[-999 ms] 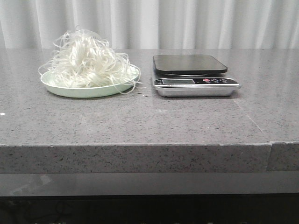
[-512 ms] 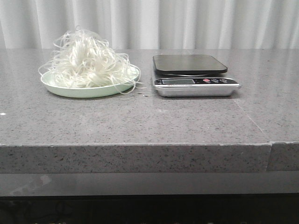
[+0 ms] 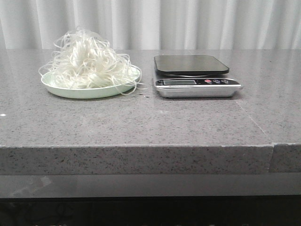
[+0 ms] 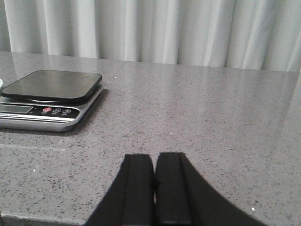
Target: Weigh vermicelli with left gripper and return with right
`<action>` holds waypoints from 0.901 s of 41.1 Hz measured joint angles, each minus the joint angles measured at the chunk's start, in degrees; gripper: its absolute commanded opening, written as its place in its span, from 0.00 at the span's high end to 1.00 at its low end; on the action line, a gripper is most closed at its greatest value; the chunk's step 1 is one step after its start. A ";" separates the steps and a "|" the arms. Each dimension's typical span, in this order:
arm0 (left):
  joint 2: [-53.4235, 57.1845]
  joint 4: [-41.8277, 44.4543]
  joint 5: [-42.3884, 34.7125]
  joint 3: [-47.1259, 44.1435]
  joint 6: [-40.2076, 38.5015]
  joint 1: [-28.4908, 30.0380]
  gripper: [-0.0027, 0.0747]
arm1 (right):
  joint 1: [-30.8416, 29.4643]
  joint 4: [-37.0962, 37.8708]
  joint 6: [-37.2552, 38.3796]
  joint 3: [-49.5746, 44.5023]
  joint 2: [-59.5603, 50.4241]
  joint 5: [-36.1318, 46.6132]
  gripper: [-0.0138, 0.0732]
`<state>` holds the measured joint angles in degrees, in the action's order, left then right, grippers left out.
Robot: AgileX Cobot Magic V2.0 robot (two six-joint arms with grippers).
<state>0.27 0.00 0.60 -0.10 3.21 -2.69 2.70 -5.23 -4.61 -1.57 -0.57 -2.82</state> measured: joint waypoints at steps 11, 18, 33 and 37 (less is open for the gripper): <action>0.00 0.00 0.00 0.00 0.00 0.00 0.78 | 0.00 0.86 2.82 0.00 -0.09 2.82 0.66; 0.00 0.00 0.00 0.00 0.00 0.00 0.78 | 0.00 3.35 3.56 0.00 -0.09 3.39 0.66; 0.00 0.00 0.00 0.00 0.00 0.00 0.78 | -0.08 2.45 3.98 0.00 -0.09 3.39 0.66; 0.00 0.00 0.00 0.00 0.00 0.00 0.78 | -0.08 2.32 4.07 0.00 -0.09 3.42 0.66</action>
<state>0.27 0.00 0.60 -0.10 3.21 -2.69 2.61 -2.90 -0.53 -1.57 -0.66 0.60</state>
